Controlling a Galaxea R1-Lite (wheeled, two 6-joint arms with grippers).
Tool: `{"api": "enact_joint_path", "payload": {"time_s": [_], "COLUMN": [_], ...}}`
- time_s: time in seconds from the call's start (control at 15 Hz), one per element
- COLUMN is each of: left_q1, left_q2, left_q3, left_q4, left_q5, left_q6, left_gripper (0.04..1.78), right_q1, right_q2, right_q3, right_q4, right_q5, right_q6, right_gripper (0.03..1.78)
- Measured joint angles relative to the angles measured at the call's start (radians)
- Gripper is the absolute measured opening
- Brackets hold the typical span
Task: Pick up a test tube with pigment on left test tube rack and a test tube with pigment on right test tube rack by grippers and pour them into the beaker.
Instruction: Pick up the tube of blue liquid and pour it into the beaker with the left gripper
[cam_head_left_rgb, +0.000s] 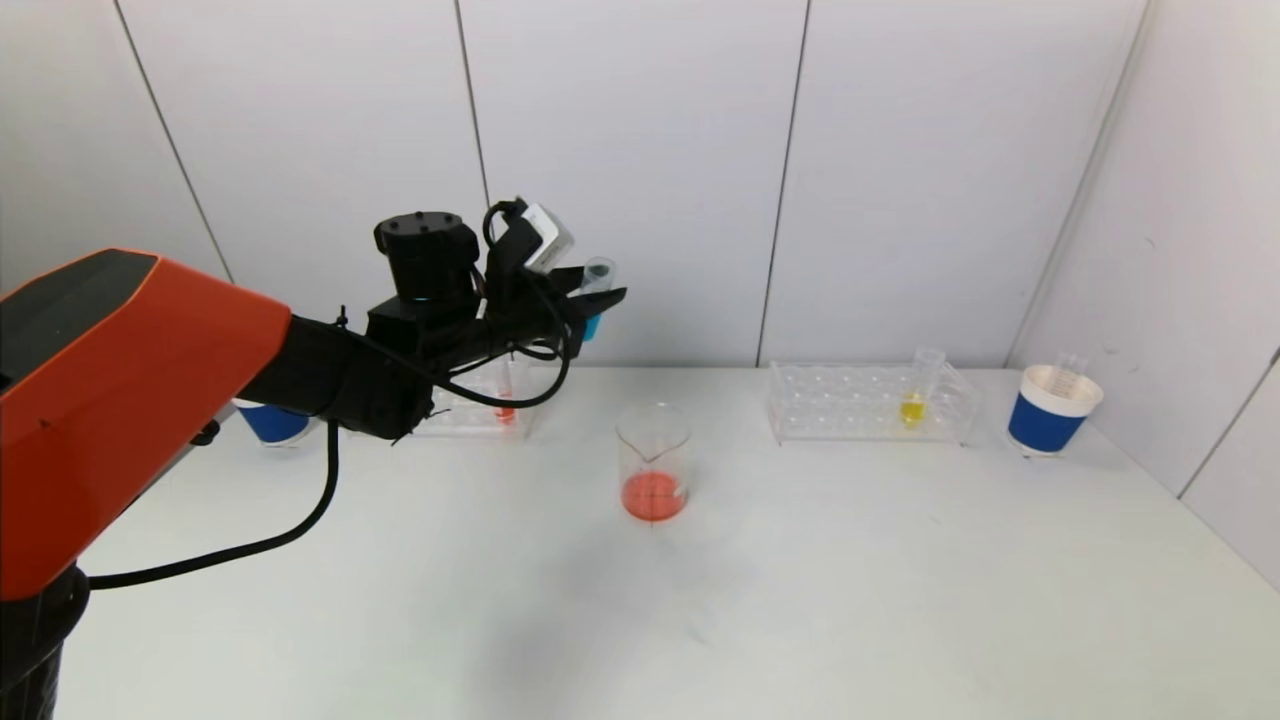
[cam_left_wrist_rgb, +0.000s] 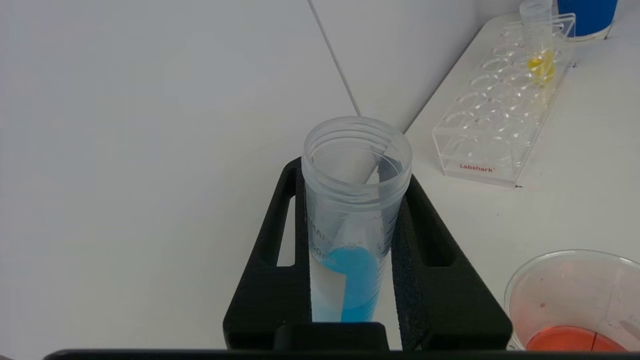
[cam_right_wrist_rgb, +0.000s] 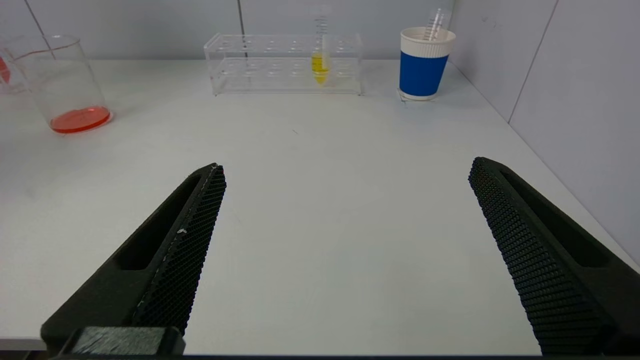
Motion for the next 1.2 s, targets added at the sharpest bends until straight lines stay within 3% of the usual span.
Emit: {"api": "enact_joint_path", "payload": {"time_s": [0.6,1.2], "left_q1": [-0.01,-0.026], "left_q2": [0.026,0.056], "left_q3": [0.002,0.025], "left_q4": [0.003,0.0], "left_q5": [-0.041,-0.085], "left_q6": [0.118,0.329], "left_gripper": [0.47,0.47], "right_q1": [0.0,0.0], "right_q2": [0.0,0.0], "right_q3": [0.0,0.0], "right_q4": [0.0,0.0], "right_q5": [0.0,0.0], "right_q6": [0.0,0.001], "right_gripper": [1.77,1.77]}}
